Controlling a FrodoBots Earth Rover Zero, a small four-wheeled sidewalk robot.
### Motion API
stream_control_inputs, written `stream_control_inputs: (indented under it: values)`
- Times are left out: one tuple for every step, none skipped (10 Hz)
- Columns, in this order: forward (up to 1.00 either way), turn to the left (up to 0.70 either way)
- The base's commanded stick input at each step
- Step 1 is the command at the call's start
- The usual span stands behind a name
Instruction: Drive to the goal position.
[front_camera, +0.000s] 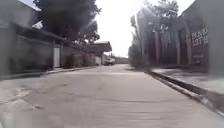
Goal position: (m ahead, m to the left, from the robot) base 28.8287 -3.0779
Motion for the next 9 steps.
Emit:
stream_control_inputs:
  values:
    - [1.0,-0.07]
    - [1.0,-0.27]
    - [1.0,-0.4]
    - [1.0,-0.4]
    - [1.0,-0.4]
    - [1.0,-0.4]
    - [1.0,-0.25]
    - [1.0,0.0]
    - [1.0,0.0]
